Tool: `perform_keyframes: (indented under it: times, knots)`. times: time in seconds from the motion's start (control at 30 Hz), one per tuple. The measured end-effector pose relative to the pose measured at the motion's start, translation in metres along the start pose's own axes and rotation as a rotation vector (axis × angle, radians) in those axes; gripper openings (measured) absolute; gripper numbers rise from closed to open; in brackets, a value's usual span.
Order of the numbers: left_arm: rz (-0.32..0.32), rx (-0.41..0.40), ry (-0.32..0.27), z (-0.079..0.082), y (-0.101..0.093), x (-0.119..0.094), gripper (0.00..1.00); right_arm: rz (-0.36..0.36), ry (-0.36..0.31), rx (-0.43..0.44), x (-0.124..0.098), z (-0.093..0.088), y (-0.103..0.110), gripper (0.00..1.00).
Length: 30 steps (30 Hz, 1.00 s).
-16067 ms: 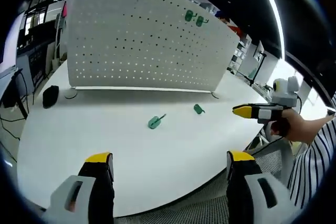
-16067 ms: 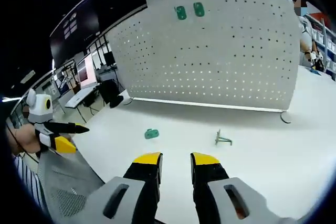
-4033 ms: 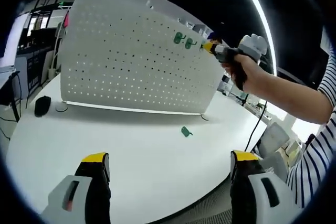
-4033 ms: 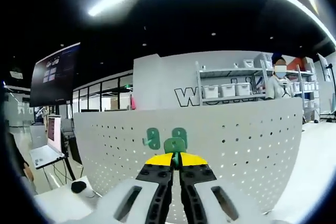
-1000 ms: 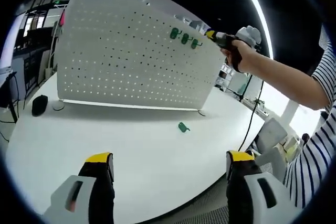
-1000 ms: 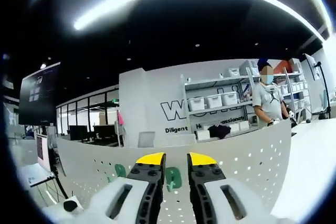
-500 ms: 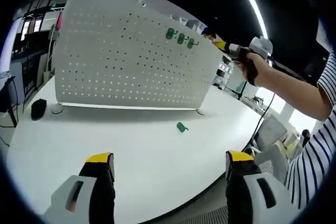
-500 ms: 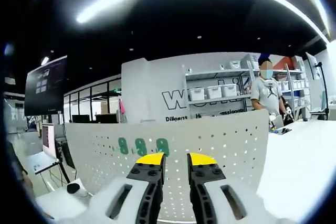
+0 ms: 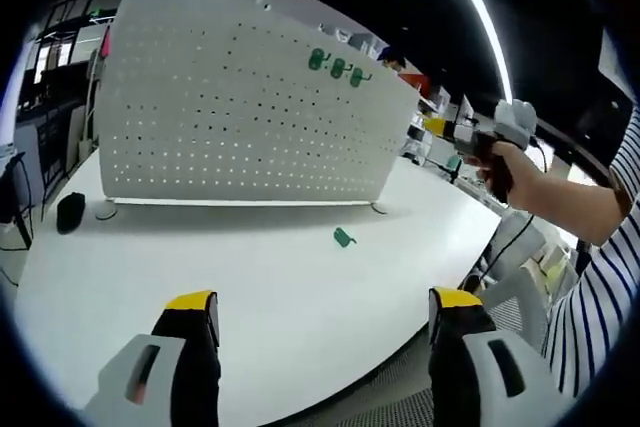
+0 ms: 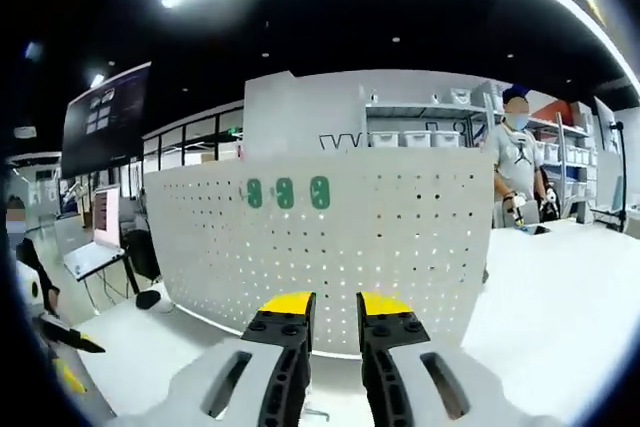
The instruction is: Insert the hook assembly into the mounting plate slot until the hook locks in place.
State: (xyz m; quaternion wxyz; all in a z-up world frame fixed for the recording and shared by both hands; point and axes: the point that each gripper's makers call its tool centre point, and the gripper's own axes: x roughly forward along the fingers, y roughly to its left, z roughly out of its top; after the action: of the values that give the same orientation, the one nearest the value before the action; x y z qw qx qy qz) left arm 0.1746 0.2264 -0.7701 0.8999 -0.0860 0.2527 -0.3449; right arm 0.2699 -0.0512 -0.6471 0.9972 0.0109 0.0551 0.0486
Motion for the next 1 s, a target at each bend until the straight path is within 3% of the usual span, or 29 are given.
perform_keyframes:
  times: [0.23, 0.43, 0.7, 0.8, 1.0]
  knots:
    - [-0.005, 0.011, 0.021, -0.003, -0.002, 0.002, 0.88, -0.004, 0.086, 0.015, -0.026, -0.047, 0.001, 0.15]
    - [0.001, 0.027, 0.044, -0.007, -0.001, 0.004, 0.88, 0.021, 0.135, -0.015, -0.044, -0.071, 0.012, 0.15]
    - [-0.01, 0.048, 0.073, -0.009, -0.005, 0.01, 0.86, 0.097, 0.224, -0.186, -0.054, -0.11, 0.042, 0.15]
    - [-0.02, 0.069, 0.095, -0.013, -0.009, 0.013, 0.84, 0.126, 0.189, -0.249, -0.051, -0.104, 0.052, 0.15]
    - [-0.027, 0.071, 0.116, -0.017, -0.009, 0.014, 0.82, 0.12, 0.21, -0.224, -0.053, -0.111, 0.05, 0.15]
